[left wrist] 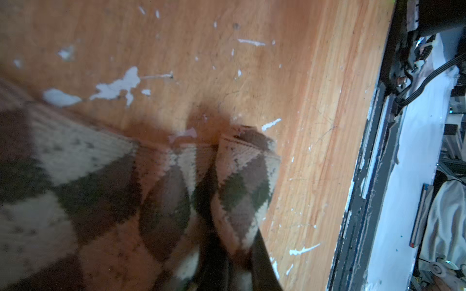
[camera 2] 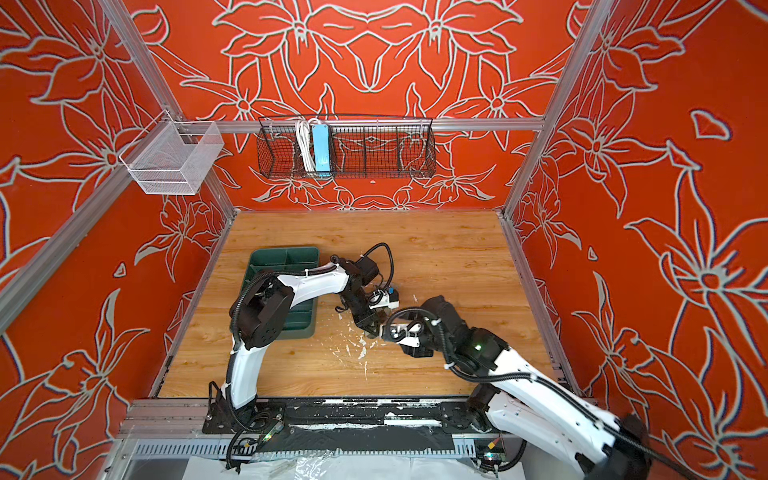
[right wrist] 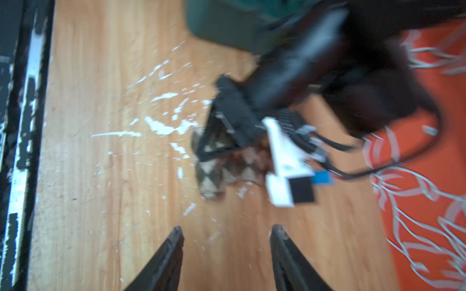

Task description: Roll the socks

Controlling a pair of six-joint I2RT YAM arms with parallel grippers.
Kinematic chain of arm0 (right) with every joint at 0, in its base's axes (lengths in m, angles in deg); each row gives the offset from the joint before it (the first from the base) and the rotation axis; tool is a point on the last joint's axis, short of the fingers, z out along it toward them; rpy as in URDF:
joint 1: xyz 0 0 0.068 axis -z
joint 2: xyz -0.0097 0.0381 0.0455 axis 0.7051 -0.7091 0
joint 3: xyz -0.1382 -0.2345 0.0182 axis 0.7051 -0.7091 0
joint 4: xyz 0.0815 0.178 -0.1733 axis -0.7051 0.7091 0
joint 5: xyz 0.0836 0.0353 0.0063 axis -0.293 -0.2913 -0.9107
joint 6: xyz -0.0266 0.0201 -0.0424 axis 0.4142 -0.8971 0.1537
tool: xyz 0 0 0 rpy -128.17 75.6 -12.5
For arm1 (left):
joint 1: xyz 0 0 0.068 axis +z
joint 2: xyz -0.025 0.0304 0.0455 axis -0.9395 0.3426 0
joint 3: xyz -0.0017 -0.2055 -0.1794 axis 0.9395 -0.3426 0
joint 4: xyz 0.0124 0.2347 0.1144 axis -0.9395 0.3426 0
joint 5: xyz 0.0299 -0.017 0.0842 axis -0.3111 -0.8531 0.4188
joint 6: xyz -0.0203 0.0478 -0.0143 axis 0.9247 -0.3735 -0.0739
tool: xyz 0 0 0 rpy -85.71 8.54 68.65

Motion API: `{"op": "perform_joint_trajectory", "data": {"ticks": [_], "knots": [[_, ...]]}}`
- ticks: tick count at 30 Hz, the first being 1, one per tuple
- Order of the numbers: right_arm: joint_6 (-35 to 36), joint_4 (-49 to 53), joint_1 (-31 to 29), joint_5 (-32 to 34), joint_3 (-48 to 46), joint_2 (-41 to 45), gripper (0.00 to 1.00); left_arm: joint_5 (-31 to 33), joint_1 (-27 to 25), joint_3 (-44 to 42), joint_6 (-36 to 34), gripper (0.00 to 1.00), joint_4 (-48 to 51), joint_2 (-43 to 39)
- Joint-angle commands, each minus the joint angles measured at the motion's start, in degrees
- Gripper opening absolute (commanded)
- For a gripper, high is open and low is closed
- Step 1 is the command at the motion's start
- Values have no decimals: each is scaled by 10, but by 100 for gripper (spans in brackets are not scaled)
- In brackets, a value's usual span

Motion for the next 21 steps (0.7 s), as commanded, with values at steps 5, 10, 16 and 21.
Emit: {"op": "perform_joint_trajectory", "data": {"ticks": [5,10,16,21], "knots": [[20,-239,-32,82,-42,-161,60,3,5,-8,-1,7,39,25],[30,-277,-31,103,-21,-262,58,3,5,-7,0,7,40,25],[33,-248,-31,106,5,-321,37,10,5,-19,0,14,28,7],[22,-174,-31,89,30,-326,7,38,5,-47,8,24,-5,-42]]}}
